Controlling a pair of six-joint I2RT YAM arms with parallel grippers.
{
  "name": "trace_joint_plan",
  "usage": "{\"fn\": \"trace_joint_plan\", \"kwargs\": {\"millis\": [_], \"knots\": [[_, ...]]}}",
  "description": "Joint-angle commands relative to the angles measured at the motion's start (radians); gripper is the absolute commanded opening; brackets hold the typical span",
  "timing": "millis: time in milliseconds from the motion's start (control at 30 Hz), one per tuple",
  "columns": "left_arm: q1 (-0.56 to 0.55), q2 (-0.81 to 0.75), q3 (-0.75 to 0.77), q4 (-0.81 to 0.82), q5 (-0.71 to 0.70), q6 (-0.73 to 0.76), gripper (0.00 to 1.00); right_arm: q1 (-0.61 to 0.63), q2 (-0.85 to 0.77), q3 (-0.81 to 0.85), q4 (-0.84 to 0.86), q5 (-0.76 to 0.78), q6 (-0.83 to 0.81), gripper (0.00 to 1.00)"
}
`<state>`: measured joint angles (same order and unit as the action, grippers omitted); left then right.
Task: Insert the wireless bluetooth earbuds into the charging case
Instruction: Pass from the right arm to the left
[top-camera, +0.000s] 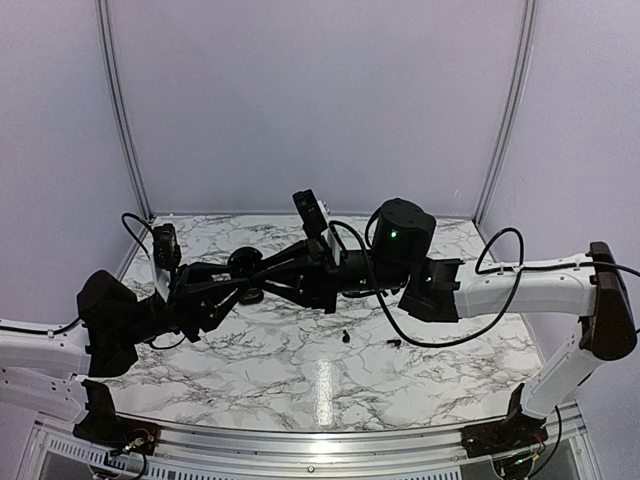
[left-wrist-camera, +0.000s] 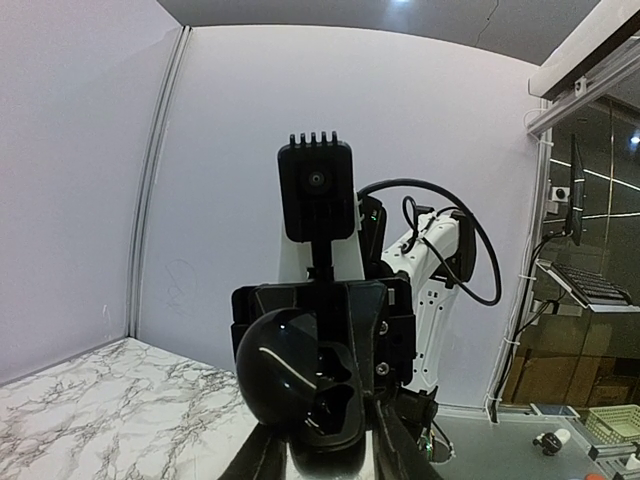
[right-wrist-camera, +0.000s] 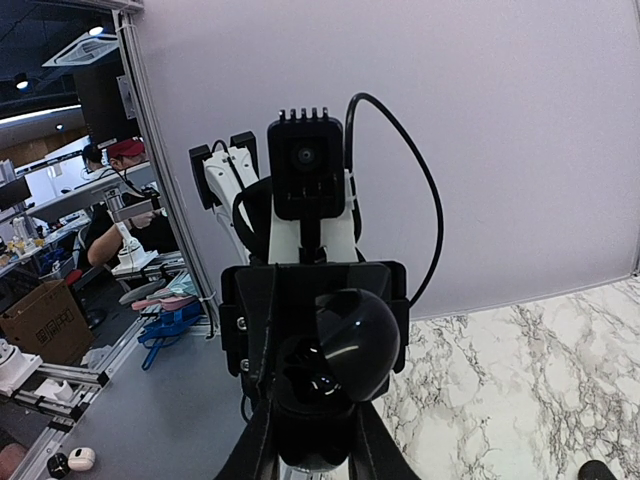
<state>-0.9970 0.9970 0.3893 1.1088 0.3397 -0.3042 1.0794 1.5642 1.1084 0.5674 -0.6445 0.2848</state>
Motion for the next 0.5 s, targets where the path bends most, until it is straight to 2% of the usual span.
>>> {"fn": "trace_joint_plan", "kwargs": {"millis": [0, 167, 300, 467], "knots": [[-0.005, -0.03, -0.008, 0.004, -0.002, 0.003, 0.32, 0.003, -0.011, 0.018, 0.006, 0.009, 0.005, 0.0], [-0.005, -0.031, -0.013, -0.001, -0.003, 0.003, 0.31, 0.004, -0.014, 0.021, 0.002, 0.013, 0.0, 0.0], [-0.005, -0.025, -0.013, -0.002, -0.002, 0.002, 0.35, 0.003, -0.009, 0.019, 0.001, 0.014, 0.0, 0.0], [-0.005, -0.02, -0.008, -0.001, -0.001, 0.004, 0.31, 0.004, -0.007, 0.019, 0.005, 0.011, 0.002, 0.0]]}}
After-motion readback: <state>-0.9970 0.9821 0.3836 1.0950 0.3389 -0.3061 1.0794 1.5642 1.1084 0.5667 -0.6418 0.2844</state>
